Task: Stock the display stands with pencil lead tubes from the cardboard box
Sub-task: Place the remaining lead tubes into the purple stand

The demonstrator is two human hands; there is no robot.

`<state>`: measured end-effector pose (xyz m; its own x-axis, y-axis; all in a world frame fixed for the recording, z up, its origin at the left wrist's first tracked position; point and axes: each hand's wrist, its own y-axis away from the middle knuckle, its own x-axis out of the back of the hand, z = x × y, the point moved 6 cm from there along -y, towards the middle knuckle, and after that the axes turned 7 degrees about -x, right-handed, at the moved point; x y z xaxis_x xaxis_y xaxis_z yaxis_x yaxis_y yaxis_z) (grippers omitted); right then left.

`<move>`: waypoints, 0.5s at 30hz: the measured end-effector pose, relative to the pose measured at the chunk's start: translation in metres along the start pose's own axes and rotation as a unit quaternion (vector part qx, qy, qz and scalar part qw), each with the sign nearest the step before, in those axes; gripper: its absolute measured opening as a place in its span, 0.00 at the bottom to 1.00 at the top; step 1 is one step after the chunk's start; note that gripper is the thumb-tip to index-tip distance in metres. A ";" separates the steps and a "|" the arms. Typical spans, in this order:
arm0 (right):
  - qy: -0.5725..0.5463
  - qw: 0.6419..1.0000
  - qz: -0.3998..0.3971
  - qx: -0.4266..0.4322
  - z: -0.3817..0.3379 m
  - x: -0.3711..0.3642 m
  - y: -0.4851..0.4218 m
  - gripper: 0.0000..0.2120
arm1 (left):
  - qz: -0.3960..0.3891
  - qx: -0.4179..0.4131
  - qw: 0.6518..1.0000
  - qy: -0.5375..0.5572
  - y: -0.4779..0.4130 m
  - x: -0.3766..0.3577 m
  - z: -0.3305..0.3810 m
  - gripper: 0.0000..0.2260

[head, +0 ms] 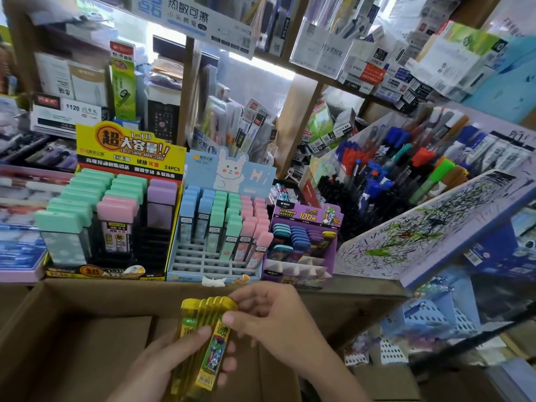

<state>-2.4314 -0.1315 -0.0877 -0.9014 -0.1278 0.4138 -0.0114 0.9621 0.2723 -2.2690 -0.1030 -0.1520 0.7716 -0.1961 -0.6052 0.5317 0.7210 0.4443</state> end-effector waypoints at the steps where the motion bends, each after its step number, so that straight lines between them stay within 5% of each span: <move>1: -0.001 1.000 0.002 0.002 0.000 0.001 0.000 0.12 | 0.007 -0.015 1.000 0.001 -0.003 0.002 0.002 0.22; 9: -0.113 0.990 0.071 0.033 -0.004 0.056 0.010 0.08 | 0.077 -0.045 0.995 0.034 -0.004 0.008 -0.004 0.19; 15: -0.030 0.966 0.225 0.125 -0.020 0.137 0.026 0.10 | 0.094 -0.070 0.992 0.041 -0.010 0.016 -0.005 0.21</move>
<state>-2.5464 -0.1292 -0.0066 -0.8626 0.3235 0.3890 0.2894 0.9461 -0.1453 -2.2641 -0.1096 -0.1694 0.8189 0.0014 -0.5739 0.3227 0.8259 0.4624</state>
